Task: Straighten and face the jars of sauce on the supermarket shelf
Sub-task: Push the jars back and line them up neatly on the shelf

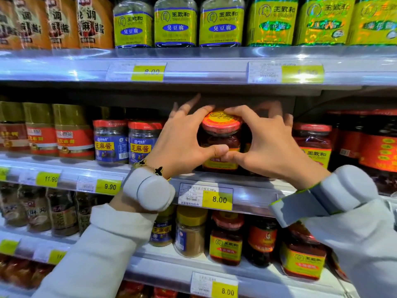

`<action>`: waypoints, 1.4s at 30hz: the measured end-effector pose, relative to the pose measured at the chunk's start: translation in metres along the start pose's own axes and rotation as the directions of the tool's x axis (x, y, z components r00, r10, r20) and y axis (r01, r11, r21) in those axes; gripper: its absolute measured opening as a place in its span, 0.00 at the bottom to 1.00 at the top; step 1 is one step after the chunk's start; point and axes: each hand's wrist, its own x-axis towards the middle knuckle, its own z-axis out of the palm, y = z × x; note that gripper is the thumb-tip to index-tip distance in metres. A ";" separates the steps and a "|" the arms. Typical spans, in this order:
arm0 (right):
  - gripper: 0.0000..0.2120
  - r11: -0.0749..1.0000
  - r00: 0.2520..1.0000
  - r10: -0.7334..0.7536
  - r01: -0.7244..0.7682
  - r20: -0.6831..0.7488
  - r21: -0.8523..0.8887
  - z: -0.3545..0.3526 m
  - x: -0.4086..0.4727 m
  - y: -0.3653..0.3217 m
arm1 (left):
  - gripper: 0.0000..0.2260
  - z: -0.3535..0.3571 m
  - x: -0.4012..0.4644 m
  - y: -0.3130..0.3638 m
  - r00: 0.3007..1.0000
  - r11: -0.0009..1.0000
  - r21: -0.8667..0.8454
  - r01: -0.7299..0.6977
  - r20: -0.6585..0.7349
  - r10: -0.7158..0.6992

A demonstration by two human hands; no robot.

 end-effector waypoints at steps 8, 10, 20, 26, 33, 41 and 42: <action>0.34 0.995 0.986 -0.021 0.036 0.163 -0.091 -0.002 0.017 0.001 | 0.36 0.002 0.012 -0.009 0.996 0.982 0.190 -0.023 0.094 0.005; 0.33 0.996 0.982 -0.031 0.045 0.189 -0.071 -0.004 0.018 0.004 | 0.36 0.001 0.013 -0.010 0.994 0.975 0.218 -0.035 0.112 0.011; 0.23 0.991 0.977 -0.003 0.032 0.215 -0.132 -0.011 0.024 0.015 | 0.35 -0.005 0.036 -0.002 0.959 0.946 0.311 -0.092 0.283 0.001; 0.19 0.992 0.981 -0.042 0.064 0.191 -0.107 -0.008 0.026 0.017 | 0.30 -0.009 0.037 -0.002 0.960 0.977 0.198 -0.084 0.277 0.027; 0.24 0.995 0.993 -0.057 0.065 0.106 -0.074 -0.012 0.024 0.024 | 0.30 -0.005 0.037 -0.006 0.964 0.988 0.131 -0.080 0.264 0.043; 0.14 0.979 0.997 -0.045 0.055 0.057 -0.196 -0.012 0.024 0.031 | 0.31 -0.007 0.039 -0.009 0.962 0.994 0.098 -0.039 0.273 0.010; 0.15 0.966 0.996 -0.047 0.065 0.077 -0.249 -0.011 0.026 0.031 | 0.31 -0.007 0.038 -0.009 0.962 0.995 0.097 -0.035 0.271 0.008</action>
